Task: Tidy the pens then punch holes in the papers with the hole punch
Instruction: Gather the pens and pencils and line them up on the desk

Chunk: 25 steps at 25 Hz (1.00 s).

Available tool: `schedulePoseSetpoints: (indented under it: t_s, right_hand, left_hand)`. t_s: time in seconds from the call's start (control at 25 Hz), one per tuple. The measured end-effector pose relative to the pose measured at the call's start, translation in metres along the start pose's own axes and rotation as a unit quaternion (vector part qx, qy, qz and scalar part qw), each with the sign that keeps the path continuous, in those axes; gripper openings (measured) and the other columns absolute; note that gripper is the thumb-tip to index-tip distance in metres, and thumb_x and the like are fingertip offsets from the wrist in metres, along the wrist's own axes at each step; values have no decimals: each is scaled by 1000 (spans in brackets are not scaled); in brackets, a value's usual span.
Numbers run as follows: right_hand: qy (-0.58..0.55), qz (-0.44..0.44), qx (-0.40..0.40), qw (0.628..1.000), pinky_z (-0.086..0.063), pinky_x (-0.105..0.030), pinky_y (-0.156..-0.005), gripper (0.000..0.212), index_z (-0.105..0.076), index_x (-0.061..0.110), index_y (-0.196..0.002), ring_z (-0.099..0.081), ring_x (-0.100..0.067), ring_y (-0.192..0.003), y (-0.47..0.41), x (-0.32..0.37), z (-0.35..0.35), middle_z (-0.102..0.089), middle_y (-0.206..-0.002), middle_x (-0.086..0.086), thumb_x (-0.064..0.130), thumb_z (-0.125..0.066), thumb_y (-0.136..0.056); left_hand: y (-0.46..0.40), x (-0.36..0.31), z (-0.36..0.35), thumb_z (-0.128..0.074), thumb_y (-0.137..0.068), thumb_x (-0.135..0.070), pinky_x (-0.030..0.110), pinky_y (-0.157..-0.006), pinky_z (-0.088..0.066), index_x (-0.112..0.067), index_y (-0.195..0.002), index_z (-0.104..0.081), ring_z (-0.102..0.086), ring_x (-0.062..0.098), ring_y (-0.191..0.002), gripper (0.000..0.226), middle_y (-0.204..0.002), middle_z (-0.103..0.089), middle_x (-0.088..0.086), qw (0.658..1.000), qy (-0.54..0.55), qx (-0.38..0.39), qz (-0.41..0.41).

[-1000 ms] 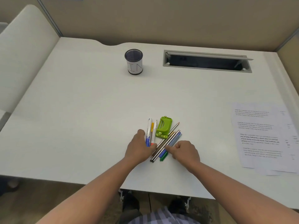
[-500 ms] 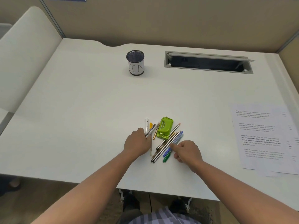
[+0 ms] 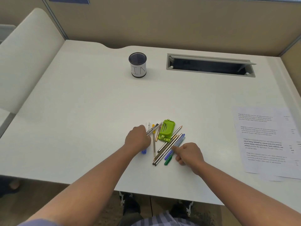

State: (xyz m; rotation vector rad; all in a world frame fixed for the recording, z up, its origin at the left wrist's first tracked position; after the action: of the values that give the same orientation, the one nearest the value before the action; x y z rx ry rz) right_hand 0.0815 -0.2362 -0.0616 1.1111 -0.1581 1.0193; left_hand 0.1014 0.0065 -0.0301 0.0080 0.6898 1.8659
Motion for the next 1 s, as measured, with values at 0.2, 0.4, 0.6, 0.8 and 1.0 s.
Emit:
schedulePoseSetpoints:
  t_s: [0.2,0.4,0.6,0.8,1.0]
  right_hand:
    - [-23,-15,-10,1000,-62,-41,-70,31,-67,8,-71,-64,-20,-47,1,-1,0,-74,-61,-7,35,-76,-84]
    - [-24,-30,-31,999,-63,-44,-71,28,-66,9,-70,-64,-21,-46,-1,-3,6,-73,-59,-6,32,-75,-82]
    - [107,-7,-49,993,-55,-31,-61,41,-65,14,-67,-69,-20,-52,1,8,15,-72,-58,-1,54,-70,-75]
    - [267,16,-57,962,-38,-25,-51,27,-58,16,-75,-57,-16,-61,6,19,29,-62,-73,1,43,-63,-73]
    - [343,24,-59,937,-38,-26,-52,21,-56,15,-75,-57,-17,-61,9,16,37,-63,-68,2,35,-55,-80]
  left_hand:
    - [1,11,0,-48,-89,-23,30,-51,-32,-14,-80,-41,-47,19,-68,14,-82,-49,2,999,39,31,20]
    - [8,28,-6,-41,-94,-27,31,-55,-37,-10,-91,-42,-48,20,-65,17,-85,-54,5,990,134,36,36]
    - [30,39,-16,-41,-94,-22,34,-59,-39,-9,-92,-39,-46,22,-66,13,-82,-54,9,942,330,36,43]
    - [49,26,-28,-44,-101,-14,41,-80,-58,-11,-114,-52,-64,21,-74,15,-92,-59,13,850,514,113,36]
    - [60,4,-37,-50,-103,-8,37,-78,-58,-16,-126,-57,-66,21,-87,25,-106,-62,8,770,610,180,51]
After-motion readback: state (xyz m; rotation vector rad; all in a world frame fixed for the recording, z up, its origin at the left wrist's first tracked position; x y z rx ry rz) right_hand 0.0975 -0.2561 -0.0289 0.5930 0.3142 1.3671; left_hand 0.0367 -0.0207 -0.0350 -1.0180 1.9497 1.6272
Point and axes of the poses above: each hand's wrist, its own y-axis away from the middle knuckle, its own z-axis out of the back of the hand, x = y × z, the point moved 8 cm from there along -y, towards the middle knuckle
